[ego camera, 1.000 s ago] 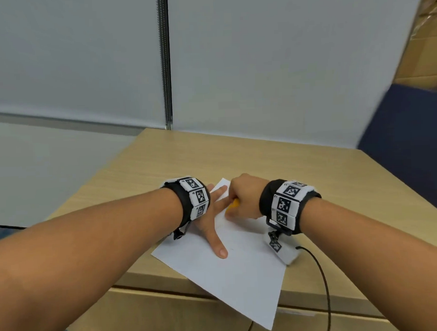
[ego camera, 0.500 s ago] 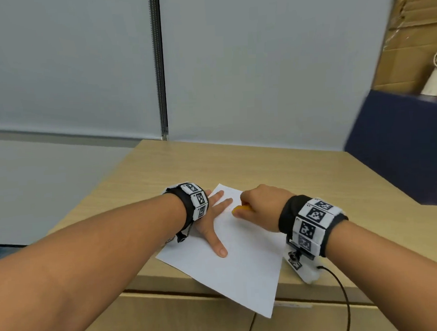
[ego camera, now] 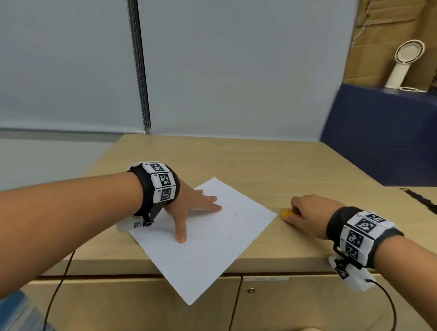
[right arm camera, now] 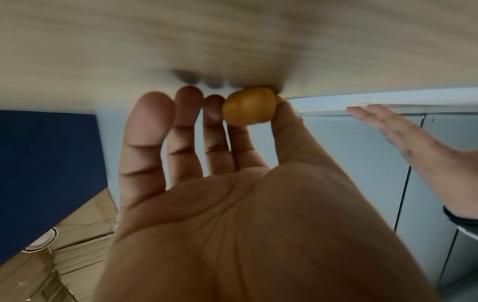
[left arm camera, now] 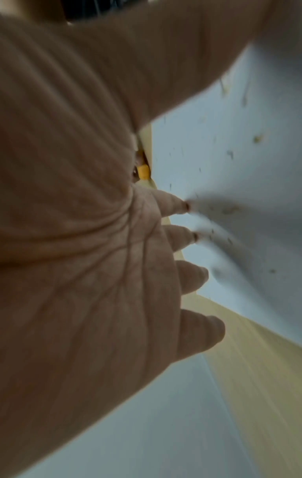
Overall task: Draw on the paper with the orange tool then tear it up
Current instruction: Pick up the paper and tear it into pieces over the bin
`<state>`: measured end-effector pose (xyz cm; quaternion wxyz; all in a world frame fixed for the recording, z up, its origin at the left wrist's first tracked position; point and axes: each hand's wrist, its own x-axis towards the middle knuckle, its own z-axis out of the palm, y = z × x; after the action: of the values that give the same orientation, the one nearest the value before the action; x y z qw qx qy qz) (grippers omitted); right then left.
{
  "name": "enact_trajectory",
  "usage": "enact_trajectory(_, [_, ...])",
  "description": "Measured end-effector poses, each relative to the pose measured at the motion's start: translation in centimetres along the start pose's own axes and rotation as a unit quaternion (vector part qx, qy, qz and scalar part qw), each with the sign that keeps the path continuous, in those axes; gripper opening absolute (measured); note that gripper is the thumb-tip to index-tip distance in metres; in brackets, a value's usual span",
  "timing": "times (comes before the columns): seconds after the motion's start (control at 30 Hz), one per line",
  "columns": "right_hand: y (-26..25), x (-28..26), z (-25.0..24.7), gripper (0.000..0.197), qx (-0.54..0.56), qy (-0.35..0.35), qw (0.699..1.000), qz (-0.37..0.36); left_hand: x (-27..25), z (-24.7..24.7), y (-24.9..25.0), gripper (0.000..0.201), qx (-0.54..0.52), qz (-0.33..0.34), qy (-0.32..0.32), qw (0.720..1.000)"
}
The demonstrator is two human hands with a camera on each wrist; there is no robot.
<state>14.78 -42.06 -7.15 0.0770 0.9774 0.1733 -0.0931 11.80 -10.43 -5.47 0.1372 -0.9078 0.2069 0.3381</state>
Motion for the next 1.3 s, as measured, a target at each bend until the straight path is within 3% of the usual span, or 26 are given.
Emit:
enact_trajectory(0.17, [-2.1, -1.7, 0.0, 0.056, -0.055, 0.099, 0.992, -0.057, -2.9, 2.1, 1.4, 0.084, 0.034, 0.059, 0.055, 0.996])
enact_trajectory(0.27, [-4.9, -3.1, 1.1, 0.066, -0.029, 0.072, 0.990, -0.121, -5.0, 4.3, 1.7, 0.059, 0.034, 0.067, 0.159, 0.984])
enact_trajectory(0.43, [-8.2, -5.7, 3.2, 0.067, 0.047, 0.034, 0.986, -0.158, -10.0, 8.1, 2.6, 0.044, -0.063, 0.032, 0.307, 0.949])
enact_trajectory(0.6, [-10.0, -8.1, 3.7, 0.070, 0.082, 0.053, 0.981, -0.169, -14.5, 15.0, 2.4, 0.035, -0.218, -0.055, 0.349, 0.910])
enact_trajectory(0.73, [-10.5, -9.2, 4.2, 0.074, 0.099, 0.059, 0.977, -0.181, -16.1, 21.4, 3.3, 0.062, -0.419, -0.130, 0.323, 0.838])
enact_trajectory(0.87, [-10.5, -9.3, 4.9, 0.070, 0.164, 0.076, 0.963, -0.201, -14.8, 23.7, 5.1, 0.063, -0.634, -0.120, 0.356, 0.676])
enact_trajectory(0.93, [-10.4, -9.0, 5.1, 0.067, 0.187, 0.093, 0.955, -0.210, -13.9, 23.8, 5.7, 0.080, -0.723, -0.094, 0.373, 0.574])
enact_trajectory(1.0, [-10.6, -8.9, 5.3, 0.067, 0.198, 0.102, 0.949, -0.223, -13.2, 23.7, 5.9, 0.094, -0.764, -0.069, 0.396, 0.504])
enact_trajectory(1.1, [-11.1, -9.8, 5.4, 0.066, 0.248, 0.100, 0.930, -0.251, -13.2, 23.4, 5.9, 0.090, -0.753, -0.062, 0.439, 0.485])
enact_trajectory(1.17, [-11.1, -10.4, 5.5, 0.058, 0.322, 0.113, 0.907, -0.245, -13.5, 23.5, 5.7, 0.067, -0.748, -0.065, 0.447, 0.486])
enact_trajectory(1.23, [-11.0, -10.7, 5.7, 0.040, 0.406, 0.152, 0.878, -0.203, -14.4, 23.9, 5.6, 0.042, -0.746, -0.070, 0.442, 0.493])
enact_trajectory(1.3, [-11.0, -10.6, 5.9, 0.019, 0.504, 0.135, 0.845, -0.119, -15.6, 24.9, 5.3, 0.056, -0.745, -0.061, 0.440, 0.497])
